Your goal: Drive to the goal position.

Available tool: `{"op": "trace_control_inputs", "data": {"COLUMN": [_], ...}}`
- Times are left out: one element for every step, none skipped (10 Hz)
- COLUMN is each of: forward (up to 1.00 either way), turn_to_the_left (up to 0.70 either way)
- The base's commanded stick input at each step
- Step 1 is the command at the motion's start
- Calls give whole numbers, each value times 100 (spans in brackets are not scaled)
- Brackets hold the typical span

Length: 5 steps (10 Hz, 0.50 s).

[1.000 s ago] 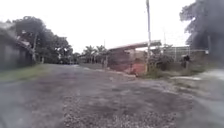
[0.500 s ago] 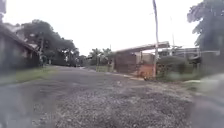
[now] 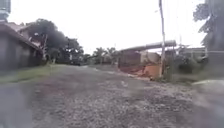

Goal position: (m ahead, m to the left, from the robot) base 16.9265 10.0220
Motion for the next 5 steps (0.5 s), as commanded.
{"op": "trace_control_inputs", "data": {"forward": [70,70,70,70,70], "turn_to_the_left": [35,35,35,35,34]}}
